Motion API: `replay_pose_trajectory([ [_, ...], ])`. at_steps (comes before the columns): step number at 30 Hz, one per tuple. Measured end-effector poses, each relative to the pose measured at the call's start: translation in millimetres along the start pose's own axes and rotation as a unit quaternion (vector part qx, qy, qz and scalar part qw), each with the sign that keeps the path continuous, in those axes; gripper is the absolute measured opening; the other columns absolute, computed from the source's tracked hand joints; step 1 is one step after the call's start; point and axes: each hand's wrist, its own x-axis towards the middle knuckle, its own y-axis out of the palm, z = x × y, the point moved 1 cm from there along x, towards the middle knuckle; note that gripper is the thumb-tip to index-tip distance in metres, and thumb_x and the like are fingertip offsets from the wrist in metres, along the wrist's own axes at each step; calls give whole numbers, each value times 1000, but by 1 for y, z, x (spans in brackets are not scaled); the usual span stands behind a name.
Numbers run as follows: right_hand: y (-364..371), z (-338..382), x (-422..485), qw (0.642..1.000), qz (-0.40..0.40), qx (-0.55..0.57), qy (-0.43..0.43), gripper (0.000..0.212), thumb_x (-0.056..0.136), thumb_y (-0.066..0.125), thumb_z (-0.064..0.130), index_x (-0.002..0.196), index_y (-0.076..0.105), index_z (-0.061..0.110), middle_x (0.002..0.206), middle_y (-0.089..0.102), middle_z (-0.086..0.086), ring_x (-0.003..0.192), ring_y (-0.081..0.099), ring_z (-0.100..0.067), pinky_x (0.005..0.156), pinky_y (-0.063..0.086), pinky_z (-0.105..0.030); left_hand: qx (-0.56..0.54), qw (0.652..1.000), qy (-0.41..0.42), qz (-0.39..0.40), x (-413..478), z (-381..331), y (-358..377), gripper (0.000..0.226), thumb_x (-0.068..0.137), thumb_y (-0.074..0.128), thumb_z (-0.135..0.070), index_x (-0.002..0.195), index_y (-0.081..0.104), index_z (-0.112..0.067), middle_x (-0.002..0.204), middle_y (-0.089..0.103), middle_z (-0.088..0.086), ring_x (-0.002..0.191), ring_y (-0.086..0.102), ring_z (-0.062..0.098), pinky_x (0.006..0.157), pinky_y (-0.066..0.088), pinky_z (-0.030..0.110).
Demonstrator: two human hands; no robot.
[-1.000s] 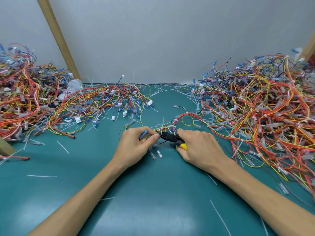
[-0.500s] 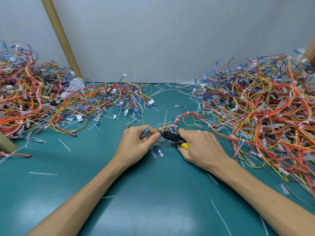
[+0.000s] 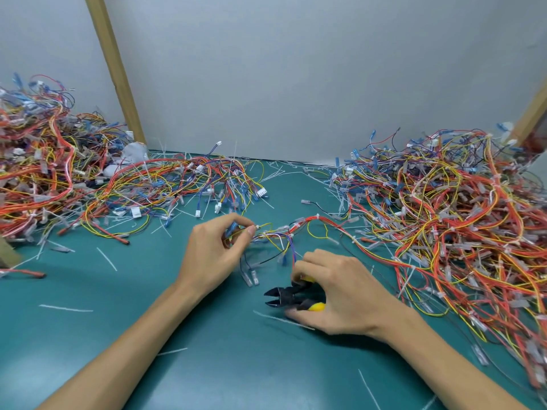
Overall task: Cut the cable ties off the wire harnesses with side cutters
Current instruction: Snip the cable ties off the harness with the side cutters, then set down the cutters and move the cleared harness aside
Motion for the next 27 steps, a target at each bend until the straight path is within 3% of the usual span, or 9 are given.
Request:
replay_pose_trajectory([
  [4,-2,1,1,998,5,64,17,44,73,65,71,86,61,29,83,56,17,82,52,-3,75,47,-28,-2,1000,13,-9,1,2,0,2,88,70,-25,88,69,-27,63,62,-9,56,54,8,56,39,18],
  [8,0,-2,1,991,-36,118,55,28,84,60,54,80,62,27,78,61,13,80,57,-8,73,48,-36,13,1000,18,-9,2,5,-1,5,88,68,-28,93,67,-28,63,57,-7,56,50,9,55,38,20],
  [12,6,-6,3,990,-62,100,81,19,89,59,39,76,62,26,72,59,13,75,56,-8,69,49,-37,19,1000,21,3,0,8,0,6,90,66,-29,96,65,-28,65,58,-5,56,49,11,59,43,31],
  [20,12,-10,4,989,-30,97,106,22,90,55,40,76,62,25,72,59,13,75,54,-8,74,46,-33,19,999,14,24,-3,9,4,8,91,64,-29,85,58,-29,66,58,-6,57,50,12,58,46,36],
  [23,7,-14,7,988,-74,72,119,22,92,57,35,75,62,22,72,60,12,73,54,-11,75,45,-33,24,999,9,28,-3,10,5,9,92,62,-30,85,56,-30,68,59,-7,57,50,10,58,45,33],
  [25,-3,-24,16,983,-112,43,136,17,94,59,29,80,62,19,75,60,9,74,56,-14,72,47,-37,25,999,10,30,-3,9,6,9,93,60,-31,86,55,-31,69,59,-6,57,51,11,58,46,34],
  [27,-11,-36,29,986,-97,1,139,5,94,59,26,94,63,22,85,63,10,83,57,-14,77,48,-38,28,999,14,37,-4,7,7,8,93,60,-31,86,55,-31,70,59,-5,59,51,12,59,46,35],
])
